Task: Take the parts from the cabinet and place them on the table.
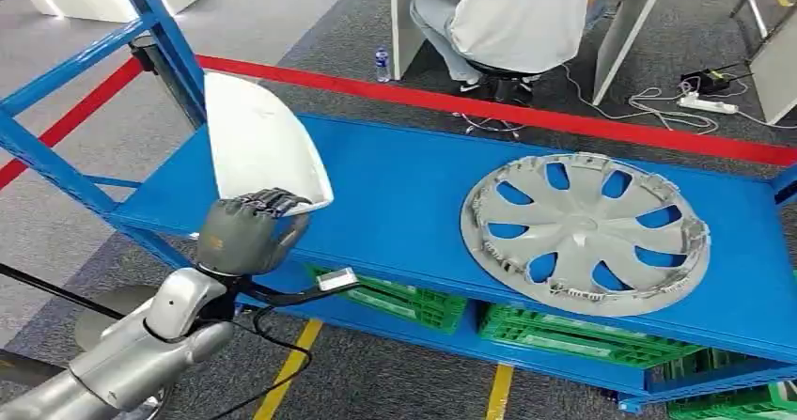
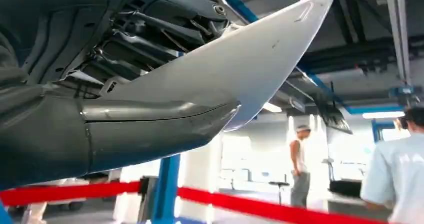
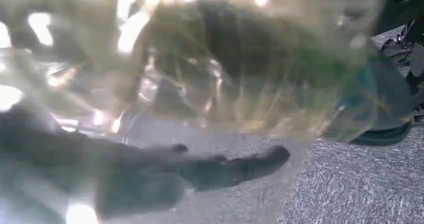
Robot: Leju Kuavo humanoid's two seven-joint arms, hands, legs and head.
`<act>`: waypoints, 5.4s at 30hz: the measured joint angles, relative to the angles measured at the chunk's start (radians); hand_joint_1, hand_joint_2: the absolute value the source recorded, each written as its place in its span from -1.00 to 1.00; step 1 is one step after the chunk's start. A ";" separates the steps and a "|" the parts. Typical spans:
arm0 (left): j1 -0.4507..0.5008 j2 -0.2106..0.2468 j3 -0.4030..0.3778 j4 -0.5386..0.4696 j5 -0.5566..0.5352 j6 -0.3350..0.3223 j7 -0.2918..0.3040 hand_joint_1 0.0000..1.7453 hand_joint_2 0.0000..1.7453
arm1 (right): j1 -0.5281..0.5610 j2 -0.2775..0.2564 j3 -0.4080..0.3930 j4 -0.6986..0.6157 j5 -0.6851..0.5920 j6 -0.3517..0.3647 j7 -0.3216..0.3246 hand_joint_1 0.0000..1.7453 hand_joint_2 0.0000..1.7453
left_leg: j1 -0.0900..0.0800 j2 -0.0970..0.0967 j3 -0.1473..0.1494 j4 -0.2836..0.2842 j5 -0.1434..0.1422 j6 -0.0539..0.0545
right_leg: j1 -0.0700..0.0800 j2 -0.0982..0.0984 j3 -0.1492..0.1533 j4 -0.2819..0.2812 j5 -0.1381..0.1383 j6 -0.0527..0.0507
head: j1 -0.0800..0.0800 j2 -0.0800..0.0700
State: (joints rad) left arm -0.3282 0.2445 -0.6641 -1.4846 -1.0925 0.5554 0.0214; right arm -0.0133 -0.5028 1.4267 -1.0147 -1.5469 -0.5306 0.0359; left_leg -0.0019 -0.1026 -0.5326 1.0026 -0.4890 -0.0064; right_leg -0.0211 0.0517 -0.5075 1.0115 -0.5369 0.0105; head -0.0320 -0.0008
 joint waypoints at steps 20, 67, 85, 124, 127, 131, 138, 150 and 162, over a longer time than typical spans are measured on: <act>0.007 0.039 0.013 -0.105 -0.138 0.080 0.004 0.88 1.00 | 0.000 0.010 0.000 0.025 0.000 0.012 0.000 -1.00 -1.00 | 0.000 0.000 0.000 0.000 0.000 0.000 | 0.000 0.000 0.000 0.000 0.000 0.000 | 0.000 0.000; 0.102 0.116 0.061 -0.145 -0.222 0.085 0.058 0.88 1.00 | -0.011 0.017 0.036 0.026 0.000 -0.011 0.000 -1.00 -1.00 | 0.004 0.021 -0.005 -0.017 0.024 0.042 | 0.000 -0.039 -0.044 0.075 -0.061 0.030 | 0.007 0.000; 0.159 0.170 0.106 -0.175 -0.204 0.077 0.075 0.88 1.00 | -0.029 0.023 0.067 0.027 0.002 -0.040 -0.003 -1.00 -1.00 | 0.007 0.092 -0.142 0.286 -0.153 -0.022 | 0.005 -0.062 -0.053 0.011 0.041 -0.023 | 0.002 0.000; 0.357 0.267 0.279 -0.260 -0.229 0.086 0.098 0.88 1.00 | -0.001 -0.006 0.039 -0.053 0.000 -0.166 -0.002 -1.00 -1.00 | -0.008 0.096 0.085 -0.034 -0.051 0.012 | 0.025 -0.069 -0.095 -0.004 0.104 -0.006 | 0.003 0.000; 0.399 0.270 0.294 -0.274 -0.222 0.087 0.105 0.88 1.00 | 0.000 -0.021 0.050 -0.081 0.000 -0.166 -0.007 -1.00 -1.00 | -0.005 0.105 0.060 -0.046 -0.015 0.032 | 0.019 -0.062 -0.119 0.011 0.076 0.011 | 0.002 0.000; 0.441 0.270 0.307 -0.282 -0.221 0.088 0.108 0.88 1.00 | 0.009 -0.038 0.060 -0.095 0.000 -0.166 -0.002 -1.00 -1.00 | -0.009 0.105 -0.002 -0.043 0.031 0.046 | 0.018 -0.055 -0.182 0.274 -0.120 0.018 | 0.007 0.000; 0.462 0.271 0.323 -0.291 -0.221 0.089 0.108 0.88 1.00 | 0.008 -0.050 0.063 -0.108 0.000 -0.166 -0.001 -1.00 -1.00 | -0.014 0.105 -0.080 -0.025 0.099 0.025 | 0.022 -0.051 0.099 -0.078 -0.033 0.007 | 0.005 0.000; 0.520 0.288 0.372 -0.311 -0.217 0.092 0.119 0.88 1.00 | 0.011 -0.047 0.079 -0.116 0.000 -0.166 -0.009 -1.00 -1.00 | 0.015 0.100 -0.064 0.182 -0.016 -0.020 | 0.017 -0.069 -0.044 -0.024 0.052 -0.024 | 0.000 0.000; 0.555 0.322 0.395 -0.341 -0.215 0.092 0.121 0.88 1.00 | -0.008 -0.015 0.097 -0.101 0.000 -0.124 -0.013 -1.00 -1.00 | -0.004 0.104 -0.043 -0.018 0.042 0.038 | 0.019 -0.056 -0.160 0.286 -0.138 0.013 | 0.007 0.000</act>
State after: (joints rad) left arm 0.2269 0.5665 -0.2693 -1.8261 -1.3073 0.6474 0.1427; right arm -0.0210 -0.5180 1.5236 -1.1162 -1.5473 -0.6546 0.0225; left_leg -0.0059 0.0017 -0.5759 0.9843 -0.4468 0.0312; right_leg -0.0020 -0.0038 -0.6678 1.2977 -0.6751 0.0231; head -0.0252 -0.0008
